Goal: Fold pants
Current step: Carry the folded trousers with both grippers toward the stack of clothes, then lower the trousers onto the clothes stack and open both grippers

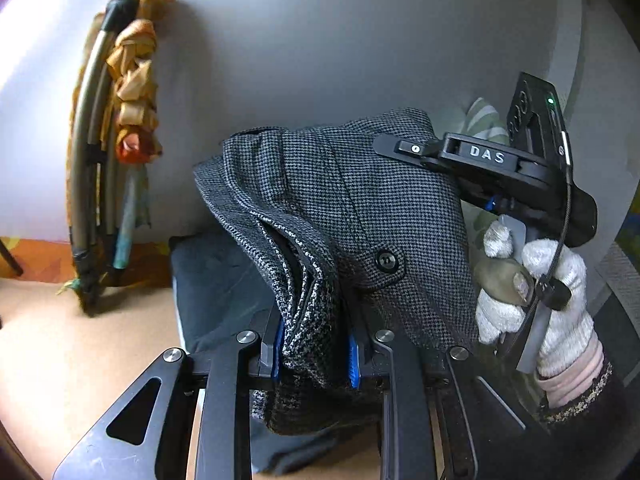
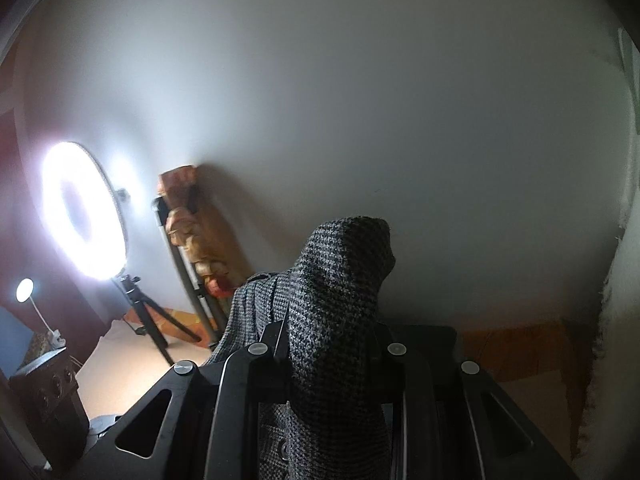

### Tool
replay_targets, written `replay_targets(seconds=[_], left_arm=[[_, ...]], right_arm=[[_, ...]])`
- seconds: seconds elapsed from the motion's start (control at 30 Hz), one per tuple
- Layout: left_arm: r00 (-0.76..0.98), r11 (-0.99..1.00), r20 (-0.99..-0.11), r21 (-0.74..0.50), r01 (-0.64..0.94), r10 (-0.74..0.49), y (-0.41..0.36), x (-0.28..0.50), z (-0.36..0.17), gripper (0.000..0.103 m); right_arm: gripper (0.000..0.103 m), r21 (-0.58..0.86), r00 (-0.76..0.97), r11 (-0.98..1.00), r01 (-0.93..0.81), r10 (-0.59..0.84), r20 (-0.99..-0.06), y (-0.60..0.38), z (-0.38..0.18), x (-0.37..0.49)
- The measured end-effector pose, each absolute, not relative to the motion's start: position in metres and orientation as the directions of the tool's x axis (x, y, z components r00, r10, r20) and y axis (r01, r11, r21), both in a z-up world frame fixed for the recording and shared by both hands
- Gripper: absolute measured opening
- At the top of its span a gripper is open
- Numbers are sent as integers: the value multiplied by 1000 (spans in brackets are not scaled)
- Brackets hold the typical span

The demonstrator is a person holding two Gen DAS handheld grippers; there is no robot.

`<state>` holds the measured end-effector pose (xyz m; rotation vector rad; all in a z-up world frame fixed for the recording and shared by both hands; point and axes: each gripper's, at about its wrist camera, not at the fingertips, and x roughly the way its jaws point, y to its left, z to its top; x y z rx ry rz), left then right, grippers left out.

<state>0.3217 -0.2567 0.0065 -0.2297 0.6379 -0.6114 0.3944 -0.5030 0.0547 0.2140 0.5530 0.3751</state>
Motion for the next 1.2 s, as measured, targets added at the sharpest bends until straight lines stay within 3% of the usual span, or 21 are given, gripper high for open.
replay_targets(seconds=[0.53,0.7,0.77,1.07,1.2], left_arm=[[611,830,-562,-379,409,-558,-269,333,-45,22],[603,839,-584,-374,394,-543,-269,333,-45,24],[604,848,-595,-377,374,-530,-262,335,-47,31],[627,883,-622,-338,325,-469,-248,339,-31,37],[634,892,-628,-331,307,-451,-230,328,-26,37]], right_arm=[[24,351,683,896,-273,437,-585,-519,-24,473],[34,295,676,929,-224,366,-639,-514,-34,486],[38,286,677,938,-196,340,-653,-515,-36,487],[57,200,725,977,-70,188,-663,-520,-23,473],[58,182,738,982,-41,153,-657,-521,-13,461]])
